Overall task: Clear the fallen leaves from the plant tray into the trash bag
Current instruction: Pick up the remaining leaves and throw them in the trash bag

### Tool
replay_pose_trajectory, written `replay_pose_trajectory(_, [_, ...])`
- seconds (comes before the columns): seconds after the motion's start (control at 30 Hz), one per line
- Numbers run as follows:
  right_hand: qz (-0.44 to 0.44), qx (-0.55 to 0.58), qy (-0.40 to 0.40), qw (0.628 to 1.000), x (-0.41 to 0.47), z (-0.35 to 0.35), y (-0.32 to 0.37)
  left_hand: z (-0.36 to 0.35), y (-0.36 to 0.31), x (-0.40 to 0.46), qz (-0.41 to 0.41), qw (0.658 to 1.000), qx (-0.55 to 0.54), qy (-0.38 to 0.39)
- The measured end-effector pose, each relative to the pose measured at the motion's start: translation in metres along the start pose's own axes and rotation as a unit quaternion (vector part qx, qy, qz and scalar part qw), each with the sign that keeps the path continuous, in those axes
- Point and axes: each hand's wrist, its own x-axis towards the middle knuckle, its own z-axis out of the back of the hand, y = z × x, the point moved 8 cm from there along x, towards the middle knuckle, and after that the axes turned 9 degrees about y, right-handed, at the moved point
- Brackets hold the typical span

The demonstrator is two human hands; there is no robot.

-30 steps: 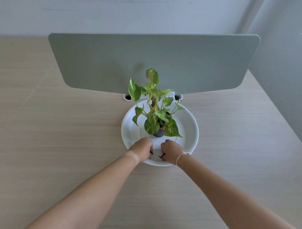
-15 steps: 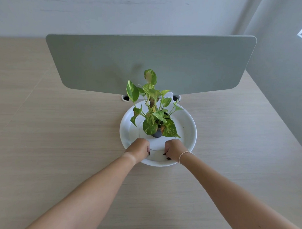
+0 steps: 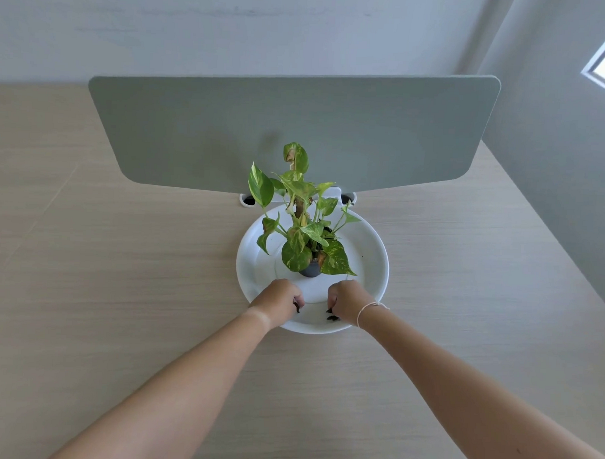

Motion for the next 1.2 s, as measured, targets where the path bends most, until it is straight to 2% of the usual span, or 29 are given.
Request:
replay_pose_trajectory(0.13, [-0.001,-0.072,0.026,0.997,0.006,-0.007,0.005,-0.002,-0.001,-0.001,0.000,0.999,0.037,0.028])
replay_pose_trajectory(0.3, [-0.017,-0.067,0.026,0.997,0.015,-0.013,0.002,-0.001,-0.003,0.002,-0.007,0.995,0.079,0.065])
replay_pose_trajectory(0.43, [-0.033,-0.056,0.035,0.997,0.017,-0.016,0.002,-0.001,-0.003,0.004,-0.006,0.994,0.098,0.057])
replay_pose_trajectory(0.7, [-0.038,0.000,-0.007,0.999,0.018,-0.014,0.001,-0.002,0.000,0.004,0.014,0.995,0.096,0.038])
replay_pose_trajectory(0.87, [-0.043,0.002,-0.005,0.999,0.018,-0.015,-0.001,-0.003,0.002,0.006,0.032,0.994,0.090,0.049])
replay_pose_trajectory(1.2, [-0.038,-0.002,0.003,0.999,0.020,-0.017,0.000,-0.001,0.003,0.004,0.028,0.998,0.049,0.012])
